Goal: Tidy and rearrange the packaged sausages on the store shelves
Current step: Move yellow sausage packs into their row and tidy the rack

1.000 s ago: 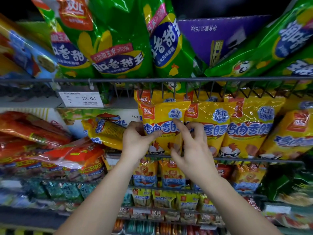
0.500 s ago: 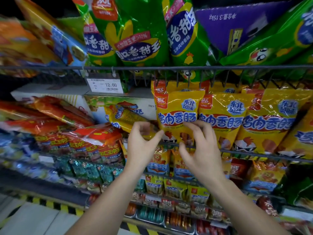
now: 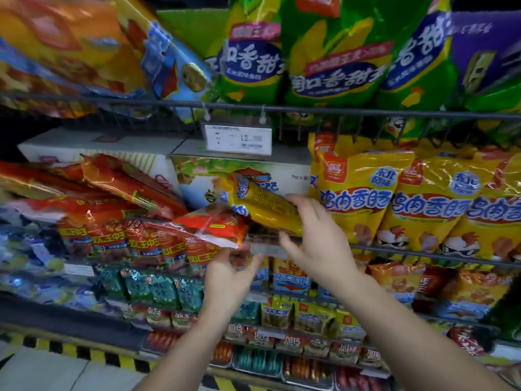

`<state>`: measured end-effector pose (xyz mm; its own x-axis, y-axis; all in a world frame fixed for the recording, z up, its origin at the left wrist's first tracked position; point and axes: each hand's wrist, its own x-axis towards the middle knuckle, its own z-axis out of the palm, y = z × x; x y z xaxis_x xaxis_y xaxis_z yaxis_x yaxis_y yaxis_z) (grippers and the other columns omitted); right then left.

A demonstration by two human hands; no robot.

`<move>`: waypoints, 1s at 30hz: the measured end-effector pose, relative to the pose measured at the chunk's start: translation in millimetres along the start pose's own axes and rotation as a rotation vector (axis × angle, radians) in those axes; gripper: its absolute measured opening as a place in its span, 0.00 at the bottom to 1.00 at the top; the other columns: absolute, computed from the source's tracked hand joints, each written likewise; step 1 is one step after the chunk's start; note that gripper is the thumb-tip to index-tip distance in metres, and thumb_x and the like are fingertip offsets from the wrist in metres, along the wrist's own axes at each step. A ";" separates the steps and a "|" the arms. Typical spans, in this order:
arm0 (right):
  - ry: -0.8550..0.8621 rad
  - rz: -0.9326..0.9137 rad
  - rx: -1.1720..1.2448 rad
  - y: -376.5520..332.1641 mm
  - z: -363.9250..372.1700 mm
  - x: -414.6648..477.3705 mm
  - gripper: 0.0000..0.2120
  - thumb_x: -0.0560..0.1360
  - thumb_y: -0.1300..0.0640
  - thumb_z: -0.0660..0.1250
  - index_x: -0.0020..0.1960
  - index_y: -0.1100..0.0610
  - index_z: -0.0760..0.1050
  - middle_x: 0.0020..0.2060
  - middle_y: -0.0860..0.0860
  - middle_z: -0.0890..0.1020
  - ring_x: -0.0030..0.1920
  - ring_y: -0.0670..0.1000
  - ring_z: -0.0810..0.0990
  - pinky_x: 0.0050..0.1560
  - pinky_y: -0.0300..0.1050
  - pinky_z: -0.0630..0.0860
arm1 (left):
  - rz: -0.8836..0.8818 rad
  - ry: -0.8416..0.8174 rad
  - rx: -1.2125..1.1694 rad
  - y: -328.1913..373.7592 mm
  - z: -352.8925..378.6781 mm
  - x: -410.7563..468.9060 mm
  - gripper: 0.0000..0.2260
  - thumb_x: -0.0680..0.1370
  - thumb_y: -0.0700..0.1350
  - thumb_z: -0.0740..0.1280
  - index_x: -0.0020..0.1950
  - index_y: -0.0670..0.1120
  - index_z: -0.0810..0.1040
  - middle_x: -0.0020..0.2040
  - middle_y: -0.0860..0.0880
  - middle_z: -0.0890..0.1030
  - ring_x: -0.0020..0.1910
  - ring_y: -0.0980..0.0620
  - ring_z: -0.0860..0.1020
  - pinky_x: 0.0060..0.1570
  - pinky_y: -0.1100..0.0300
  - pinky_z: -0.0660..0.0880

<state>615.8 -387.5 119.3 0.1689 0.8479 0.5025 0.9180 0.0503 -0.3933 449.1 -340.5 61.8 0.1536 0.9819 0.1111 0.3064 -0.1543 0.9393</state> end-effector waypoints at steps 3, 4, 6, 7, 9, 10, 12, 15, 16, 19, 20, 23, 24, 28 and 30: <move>-0.069 0.043 -0.090 -13.3 20.3 15.5 0.32 0.73 0.50 0.70 0.74 0.54 0.63 0.65 0.53 0.74 0.65 0.57 0.72 0.57 0.53 0.76 | 0.027 0.031 -0.049 -4.8 -33.6 15.3 0.09 0.71 0.46 0.77 0.48 0.53 0.80 0.43 0.56 0.83 0.44 0.58 0.80 0.43 0.65 0.73; -0.086 0.062 -0.119 -16.1 26.3 18.9 0.33 0.73 0.49 0.70 0.74 0.54 0.63 0.65 0.54 0.74 0.65 0.58 0.72 0.58 0.53 0.75 | 0.036 0.026 -0.070 -6.1 -43.2 21.0 0.10 0.71 0.45 0.78 0.46 0.56 0.79 0.42 0.59 0.82 0.44 0.62 0.79 0.42 0.68 0.72; -0.112 0.107 -0.167 -20.0 36.6 24.2 0.34 0.73 0.48 0.71 0.74 0.54 0.62 0.66 0.54 0.73 0.65 0.58 0.71 0.60 0.53 0.74 | 0.061 -0.014 -0.097 -8.9 -55.9 29.5 0.12 0.70 0.46 0.78 0.44 0.59 0.78 0.42 0.61 0.82 0.43 0.65 0.78 0.42 0.69 0.72; -0.124 0.131 -0.186 -21.9 40.7 26.2 0.34 0.73 0.48 0.71 0.74 0.54 0.62 0.66 0.54 0.72 0.66 0.58 0.70 0.60 0.54 0.74 | 0.076 -0.028 -0.115 -11.6 -60.7 32.9 0.12 0.70 0.48 0.79 0.46 0.59 0.79 0.44 0.61 0.82 0.44 0.66 0.79 0.44 0.70 0.72; -0.131 0.173 -0.221 -25.3 47.1 29.6 0.35 0.72 0.47 0.71 0.74 0.53 0.61 0.68 0.53 0.71 0.67 0.58 0.69 0.60 0.54 0.74 | 0.092 -0.014 -0.167 -18.3 -67.6 40.9 0.19 0.67 0.52 0.80 0.55 0.57 0.80 0.50 0.60 0.83 0.51 0.64 0.80 0.50 0.67 0.73; -0.127 0.189 -0.231 -26.6 49.7 31.0 0.35 0.72 0.47 0.71 0.74 0.52 0.61 0.69 0.53 0.70 0.68 0.58 0.68 0.60 0.54 0.74 | 0.094 0.002 -0.198 -23.0 -70.8 46.0 0.23 0.65 0.54 0.80 0.58 0.55 0.79 0.53 0.57 0.83 0.54 0.58 0.81 0.53 0.63 0.74; -0.122 0.219 -0.240 -29.2 53.8 33.6 0.36 0.71 0.47 0.71 0.75 0.50 0.60 0.71 0.52 0.69 0.69 0.58 0.67 0.60 0.56 0.75 | 0.106 0.009 -0.253 -28.3 -79.1 54.9 0.29 0.64 0.53 0.82 0.61 0.48 0.76 0.53 0.50 0.84 0.52 0.44 0.82 0.47 0.56 0.78; -0.137 0.269 -0.259 -32.8 58.2 39.3 0.38 0.71 0.47 0.71 0.77 0.47 0.57 0.73 0.49 0.67 0.70 0.57 0.65 0.61 0.56 0.75 | 0.174 -0.017 -0.209 -25.2 -91.0 66.5 0.38 0.59 0.62 0.81 0.64 0.53 0.71 0.58 0.50 0.81 0.49 0.38 0.81 0.46 0.39 0.79; -0.135 0.288 -0.266 -34.1 59.1 41.3 0.39 0.71 0.48 0.71 0.77 0.46 0.57 0.73 0.49 0.67 0.71 0.56 0.66 0.61 0.55 0.74 | 0.218 -0.030 -0.187 -23.6 -93.4 69.4 0.39 0.59 0.62 0.80 0.65 0.55 0.71 0.61 0.53 0.79 0.55 0.44 0.80 0.53 0.39 0.78; -0.115 0.315 -0.268 -36.4 59.4 44.0 0.38 0.72 0.49 0.72 0.77 0.44 0.58 0.71 0.48 0.71 0.69 0.56 0.68 0.60 0.53 0.75 | 0.385 -0.092 -0.127 -12.5 -100.5 72.6 0.30 0.64 0.47 0.81 0.64 0.52 0.76 0.62 0.58 0.76 0.63 0.60 0.75 0.61 0.55 0.75; -0.110 0.317 -0.255 -36.7 58.7 43.8 0.37 0.72 0.50 0.72 0.76 0.43 0.59 0.70 0.48 0.72 0.68 0.56 0.69 0.59 0.53 0.75 | 0.413 -0.132 -0.123 -12.1 -102.0 75.4 0.27 0.65 0.42 0.81 0.62 0.51 0.78 0.61 0.57 0.77 0.62 0.61 0.75 0.61 0.59 0.74; -0.083 0.339 -0.199 -35.4 56.1 42.7 0.34 0.73 0.52 0.71 0.75 0.44 0.62 0.67 0.50 0.74 0.67 0.56 0.71 0.58 0.52 0.75 | 0.419 -0.252 -0.156 -14.7 -106.1 81.7 0.21 0.66 0.37 0.79 0.57 0.47 0.81 0.58 0.52 0.82 0.59 0.60 0.78 0.60 0.64 0.74; -0.067 0.355 -0.175 -35.5 54.8 43.0 0.33 0.73 0.53 0.71 0.74 0.45 0.63 0.66 0.50 0.75 0.66 0.56 0.72 0.57 0.52 0.75 | 0.413 -0.270 -0.165 -14.7 -106.7 82.7 0.20 0.66 0.39 0.79 0.57 0.46 0.82 0.58 0.51 0.82 0.58 0.59 0.79 0.60 0.63 0.75; 0.007 0.404 -0.021 -34.5 51.3 41.9 0.30 0.72 0.57 0.71 0.70 0.45 0.65 0.61 0.50 0.78 0.60 0.56 0.76 0.53 0.54 0.78 | 0.405 -0.295 -0.174 -10.0 -109.4 84.3 0.21 0.64 0.45 0.78 0.56 0.46 0.82 0.57 0.52 0.83 0.57 0.59 0.80 0.58 0.65 0.75; 0.048 0.421 0.117 -33.5 49.0 39.8 0.28 0.72 0.58 0.72 0.67 0.44 0.66 0.59 0.49 0.79 0.56 0.55 0.79 0.51 0.56 0.79 | 0.398 -0.302 -0.187 -8.2 -111.2 84.8 0.21 0.64 0.46 0.78 0.56 0.47 0.82 0.56 0.53 0.83 0.56 0.59 0.80 0.56 0.66 0.75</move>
<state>574.1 -329.6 114.7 0.5385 0.7820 0.3138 0.7192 -0.2326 -0.6547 355.2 -243.6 99.7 0.4962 0.7713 0.3986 0.0001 -0.4592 0.8883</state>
